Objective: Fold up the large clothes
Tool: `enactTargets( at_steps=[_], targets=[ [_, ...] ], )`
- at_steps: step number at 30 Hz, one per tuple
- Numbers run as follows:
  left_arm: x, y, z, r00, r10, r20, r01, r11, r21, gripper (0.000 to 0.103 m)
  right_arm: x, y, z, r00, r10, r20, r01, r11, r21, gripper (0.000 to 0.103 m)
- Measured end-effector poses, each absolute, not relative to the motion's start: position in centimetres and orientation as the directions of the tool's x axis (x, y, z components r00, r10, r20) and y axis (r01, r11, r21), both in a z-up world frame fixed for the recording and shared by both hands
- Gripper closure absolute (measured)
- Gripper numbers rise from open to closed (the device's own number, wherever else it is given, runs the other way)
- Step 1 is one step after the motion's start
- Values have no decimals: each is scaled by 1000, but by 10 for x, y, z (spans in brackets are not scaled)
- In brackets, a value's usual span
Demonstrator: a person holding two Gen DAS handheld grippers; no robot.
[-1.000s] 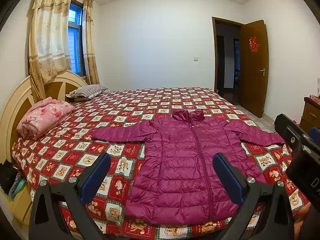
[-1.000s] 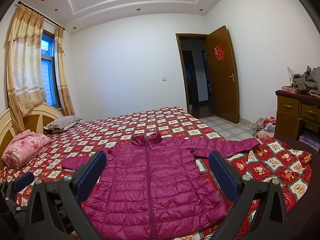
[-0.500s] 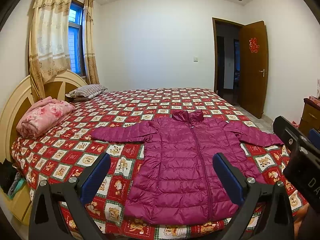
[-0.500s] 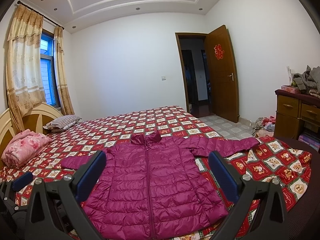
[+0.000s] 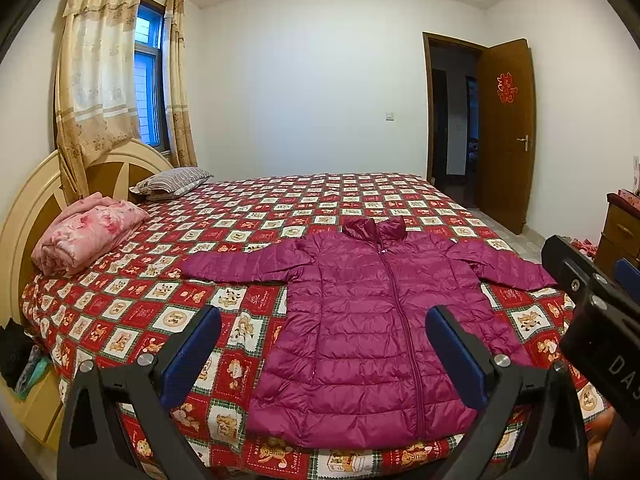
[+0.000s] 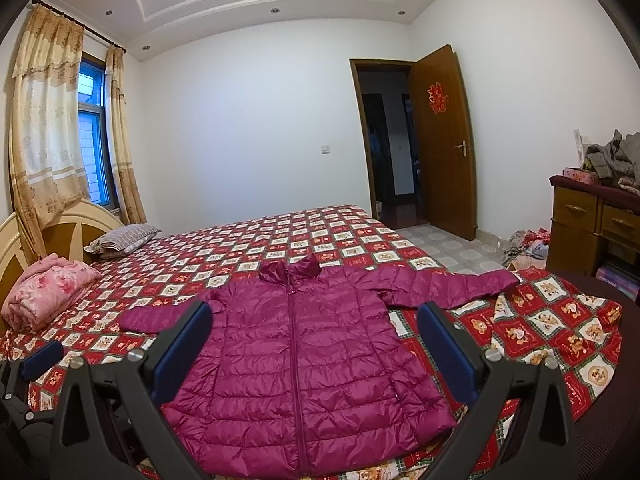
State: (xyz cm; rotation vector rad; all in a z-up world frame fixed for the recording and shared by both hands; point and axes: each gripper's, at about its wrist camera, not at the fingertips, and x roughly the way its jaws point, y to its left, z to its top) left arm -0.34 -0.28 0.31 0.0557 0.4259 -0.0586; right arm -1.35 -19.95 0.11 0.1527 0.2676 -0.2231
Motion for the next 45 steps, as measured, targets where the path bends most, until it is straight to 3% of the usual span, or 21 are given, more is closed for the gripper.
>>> enactTargets(
  at_steps=[11, 16, 30, 34, 41, 45],
  targets=[
    [12, -2, -7, 895, -71, -441, 97, 995, 36, 1, -3, -207, -4, 929, -207, -305, 249, 963, 106, 0],
    [46, -6, -19, 873, -105, -476, 134, 991, 29, 1, 27, -216, -14, 906, -269, -328, 296, 955, 33, 0],
    [169, 20, -58, 782, -187, -595, 168, 982, -87, 1, 126, -289, -36, 801, -295, -521, 378, 924, 57, 0],
    [219, 28, -75, 765, -134, -630, 132, 990, -50, 1, 149, -327, -53, 761, -320, -564, 432, 899, 72, 11],
    [302, 36, -103, 768, -25, -640, 79, 995, 56, 1, 157, -459, -81, 647, -434, -628, 650, 743, 157, 15],
    [340, 37, -121, 757, -27, -652, 86, 995, 58, 1, 161, -542, -95, 539, -508, -672, 774, 612, 159, 15]
  ],
)
